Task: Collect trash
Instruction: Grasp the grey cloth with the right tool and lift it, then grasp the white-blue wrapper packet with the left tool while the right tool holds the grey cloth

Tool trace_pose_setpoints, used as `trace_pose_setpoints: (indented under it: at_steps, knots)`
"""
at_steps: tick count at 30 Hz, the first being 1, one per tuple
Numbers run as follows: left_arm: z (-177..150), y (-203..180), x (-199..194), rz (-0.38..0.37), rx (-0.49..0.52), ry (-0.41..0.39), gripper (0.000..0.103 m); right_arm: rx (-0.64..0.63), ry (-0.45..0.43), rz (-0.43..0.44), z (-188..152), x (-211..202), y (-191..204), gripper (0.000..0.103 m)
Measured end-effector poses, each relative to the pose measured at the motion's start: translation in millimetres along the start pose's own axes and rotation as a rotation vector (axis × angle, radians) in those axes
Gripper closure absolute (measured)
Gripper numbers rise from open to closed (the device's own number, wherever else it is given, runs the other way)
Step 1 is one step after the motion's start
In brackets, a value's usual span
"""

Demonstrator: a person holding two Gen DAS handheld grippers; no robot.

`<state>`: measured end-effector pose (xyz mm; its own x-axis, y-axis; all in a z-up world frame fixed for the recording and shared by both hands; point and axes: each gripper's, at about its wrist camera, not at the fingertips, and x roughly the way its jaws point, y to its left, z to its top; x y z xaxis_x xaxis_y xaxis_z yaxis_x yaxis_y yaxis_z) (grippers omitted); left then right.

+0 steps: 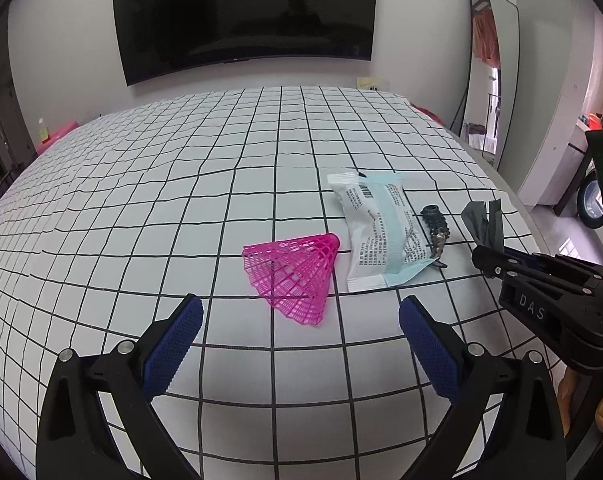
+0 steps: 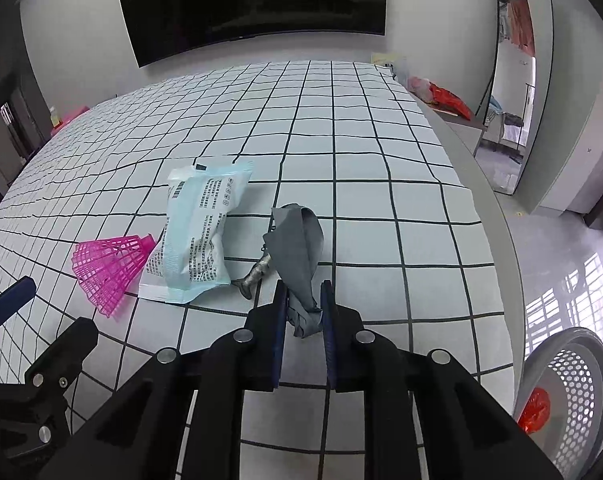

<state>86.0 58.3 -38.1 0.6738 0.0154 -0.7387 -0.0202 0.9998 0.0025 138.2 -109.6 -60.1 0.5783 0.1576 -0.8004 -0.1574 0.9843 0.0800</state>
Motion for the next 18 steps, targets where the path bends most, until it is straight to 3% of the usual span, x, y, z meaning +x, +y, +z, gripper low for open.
trace_pose_setpoints:
  at_steps: [4, 9, 18]
  knots:
    - [9.9, -7.7, -0.1, -0.029, -0.002, 0.009, 0.006, 0.023, -0.019, -0.012, -5.8, -11.2, -12.3, 0.087]
    - [28.3, -17.5, 4.2, -0.005, 0.003, -0.004, 0.006, 0.043, -0.041, -0.011, -11.7, -22.5, -25.8, 0.087]
    - [52.5, -40.4, 40.2, -0.011, 0.017, 0.052, 0.006, 0.101, -0.056, 0.023, -21.7, -26.2, -52.1, 0.087]
